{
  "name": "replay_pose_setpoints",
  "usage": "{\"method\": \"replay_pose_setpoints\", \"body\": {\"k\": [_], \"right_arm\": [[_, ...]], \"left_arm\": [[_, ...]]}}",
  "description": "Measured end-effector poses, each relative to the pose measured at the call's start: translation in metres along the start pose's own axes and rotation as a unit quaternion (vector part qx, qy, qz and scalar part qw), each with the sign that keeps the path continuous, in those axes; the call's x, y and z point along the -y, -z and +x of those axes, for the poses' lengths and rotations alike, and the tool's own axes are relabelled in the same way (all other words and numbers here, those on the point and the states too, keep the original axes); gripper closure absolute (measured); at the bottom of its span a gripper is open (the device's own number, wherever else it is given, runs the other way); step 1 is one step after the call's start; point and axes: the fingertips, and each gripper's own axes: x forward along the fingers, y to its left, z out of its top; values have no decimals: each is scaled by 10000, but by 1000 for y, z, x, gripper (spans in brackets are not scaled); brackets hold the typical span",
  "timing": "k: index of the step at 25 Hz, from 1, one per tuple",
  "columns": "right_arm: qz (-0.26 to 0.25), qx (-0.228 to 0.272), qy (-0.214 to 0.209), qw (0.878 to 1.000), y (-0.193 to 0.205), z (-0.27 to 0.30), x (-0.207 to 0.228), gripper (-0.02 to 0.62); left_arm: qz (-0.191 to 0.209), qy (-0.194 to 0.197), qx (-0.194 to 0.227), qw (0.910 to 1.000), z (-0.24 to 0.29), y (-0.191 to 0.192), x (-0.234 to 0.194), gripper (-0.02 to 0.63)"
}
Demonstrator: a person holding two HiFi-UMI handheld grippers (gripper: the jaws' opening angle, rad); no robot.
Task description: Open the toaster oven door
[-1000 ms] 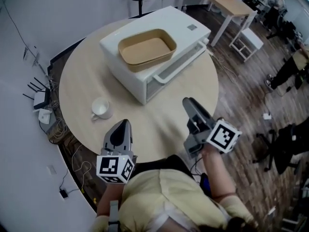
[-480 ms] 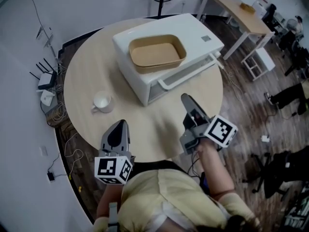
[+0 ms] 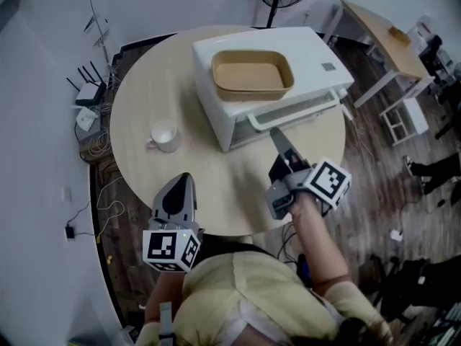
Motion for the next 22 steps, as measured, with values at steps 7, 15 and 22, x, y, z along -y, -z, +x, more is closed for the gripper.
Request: {"method": "replay_pose_setpoints", "body": {"k": [7, 15, 22], "right_arm": [[271, -156, -61, 9995, 3, 12, 5, 426], [455, -159, -217, 9986, 2, 24, 7, 426], [618, -199, -317, 9974, 1, 34, 8, 427]], "left_arm": [[-20, -425, 3, 9991, -18, 4, 0, 604], [-54, -811, -33, 9967, -35, 9, -4, 604], [-21, -919, -70, 9957, -39, 9, -2, 604]]}}
